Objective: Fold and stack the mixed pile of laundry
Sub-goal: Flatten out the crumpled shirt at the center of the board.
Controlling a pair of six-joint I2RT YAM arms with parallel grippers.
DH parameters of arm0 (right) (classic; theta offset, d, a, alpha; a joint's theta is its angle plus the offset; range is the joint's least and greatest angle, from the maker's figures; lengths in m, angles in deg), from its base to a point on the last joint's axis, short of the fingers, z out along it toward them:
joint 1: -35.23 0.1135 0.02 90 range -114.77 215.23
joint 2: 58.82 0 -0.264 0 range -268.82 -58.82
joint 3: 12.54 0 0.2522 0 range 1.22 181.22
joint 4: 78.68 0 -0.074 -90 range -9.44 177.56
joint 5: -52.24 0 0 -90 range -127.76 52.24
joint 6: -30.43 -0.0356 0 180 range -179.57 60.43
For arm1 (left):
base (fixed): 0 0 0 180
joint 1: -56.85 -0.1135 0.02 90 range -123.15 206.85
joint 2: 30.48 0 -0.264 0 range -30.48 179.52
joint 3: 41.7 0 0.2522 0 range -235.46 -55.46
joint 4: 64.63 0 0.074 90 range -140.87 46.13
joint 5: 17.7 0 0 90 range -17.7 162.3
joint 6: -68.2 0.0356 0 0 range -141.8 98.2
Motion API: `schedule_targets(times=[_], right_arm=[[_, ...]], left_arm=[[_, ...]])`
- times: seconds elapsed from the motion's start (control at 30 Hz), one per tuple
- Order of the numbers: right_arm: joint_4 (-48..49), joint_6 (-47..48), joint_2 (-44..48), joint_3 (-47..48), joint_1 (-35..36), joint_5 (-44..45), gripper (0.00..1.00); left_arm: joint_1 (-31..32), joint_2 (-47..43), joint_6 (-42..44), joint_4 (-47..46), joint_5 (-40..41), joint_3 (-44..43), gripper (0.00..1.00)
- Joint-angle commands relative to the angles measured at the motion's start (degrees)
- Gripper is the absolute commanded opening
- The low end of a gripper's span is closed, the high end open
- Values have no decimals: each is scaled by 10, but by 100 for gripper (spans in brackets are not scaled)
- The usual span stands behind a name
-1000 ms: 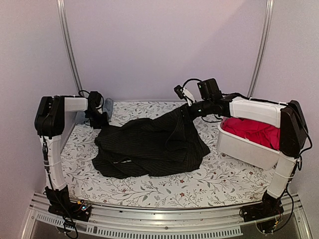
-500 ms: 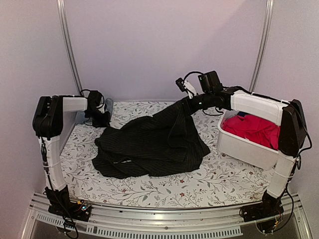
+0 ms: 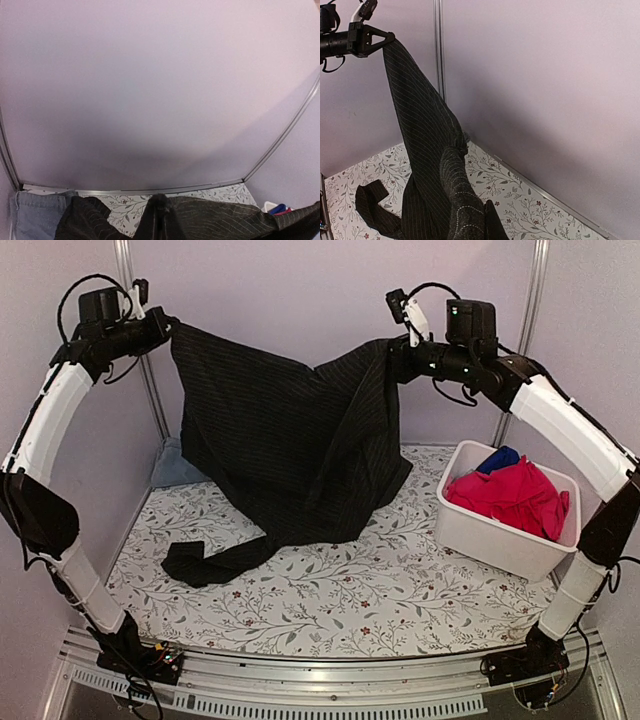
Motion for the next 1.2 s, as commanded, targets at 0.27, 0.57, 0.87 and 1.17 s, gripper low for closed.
schedule_targets(times=[0.27, 0.57, 0.87, 1.17], right_arm=[[14, 110, 113, 95, 117, -9, 0], [7, 169, 184, 108, 307, 91, 0], [68, 182, 185, 47, 218, 223, 0], [131, 60, 67, -52, -28, 48, 0]], left_arm=[[-3, -158, 11, -33, -76, -23, 0], [-3, -285, 7, -80, -110, 23, 0], [-2, -253, 2, -97, -45, 91, 0], [-1, -164, -3, -266, 4, 313, 0]])
